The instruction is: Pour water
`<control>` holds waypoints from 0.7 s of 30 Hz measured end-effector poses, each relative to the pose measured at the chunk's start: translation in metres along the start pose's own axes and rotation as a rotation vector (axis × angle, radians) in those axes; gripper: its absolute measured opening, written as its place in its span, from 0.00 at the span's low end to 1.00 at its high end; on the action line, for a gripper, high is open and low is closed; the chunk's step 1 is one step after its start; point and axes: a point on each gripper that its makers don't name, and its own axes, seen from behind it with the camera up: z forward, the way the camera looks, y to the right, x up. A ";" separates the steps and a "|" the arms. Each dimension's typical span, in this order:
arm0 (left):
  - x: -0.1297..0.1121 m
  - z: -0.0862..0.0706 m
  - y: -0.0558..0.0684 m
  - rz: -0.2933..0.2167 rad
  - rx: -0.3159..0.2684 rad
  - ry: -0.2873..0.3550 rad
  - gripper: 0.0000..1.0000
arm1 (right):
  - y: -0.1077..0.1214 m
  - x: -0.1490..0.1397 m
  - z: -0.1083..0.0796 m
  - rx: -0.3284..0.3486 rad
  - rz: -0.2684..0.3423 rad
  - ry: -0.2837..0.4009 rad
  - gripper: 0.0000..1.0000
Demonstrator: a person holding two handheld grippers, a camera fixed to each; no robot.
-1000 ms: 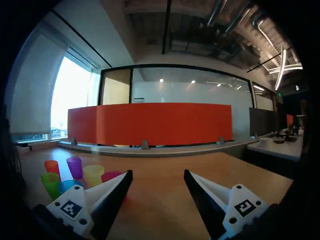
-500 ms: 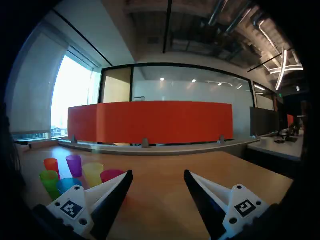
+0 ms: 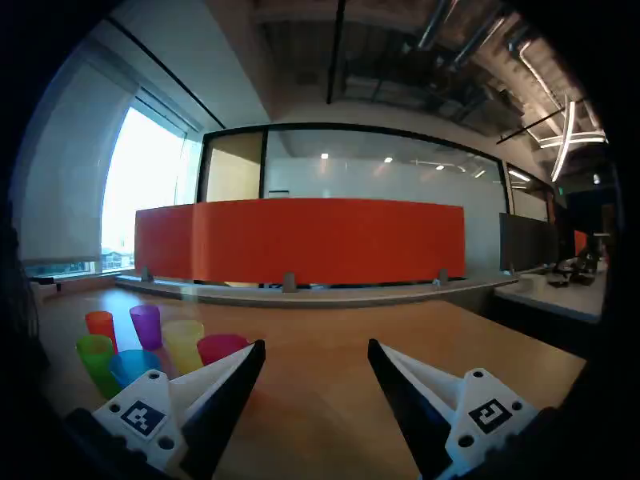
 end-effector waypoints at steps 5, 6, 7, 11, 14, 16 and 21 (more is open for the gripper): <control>0.000 0.000 0.000 0.000 0.000 0.000 0.98 | 0.001 0.001 -0.001 0.000 0.000 -0.001 0.99; 0.000 0.000 0.000 0.000 0.000 0.000 0.98 | 0.001 0.001 -0.001 0.000 0.000 -0.001 0.99; 0.000 0.000 0.000 0.000 0.000 0.000 0.98 | 0.001 0.001 -0.001 -0.001 0.000 -0.001 0.99; 0.000 0.000 0.000 0.000 0.000 0.000 0.98 | 0.001 0.000 -0.001 -0.001 0.002 -0.002 0.99; 0.000 0.000 0.000 0.000 0.000 0.000 0.98 | 0.001 0.000 0.000 -0.001 0.002 -0.003 0.99; 0.000 0.000 0.000 0.000 0.000 0.000 0.98 | 0.001 -0.001 0.000 -0.001 0.001 -0.004 0.99; 0.000 0.000 0.000 0.000 0.000 0.000 0.98 | 0.001 -0.001 -0.001 -0.001 0.001 -0.004 0.99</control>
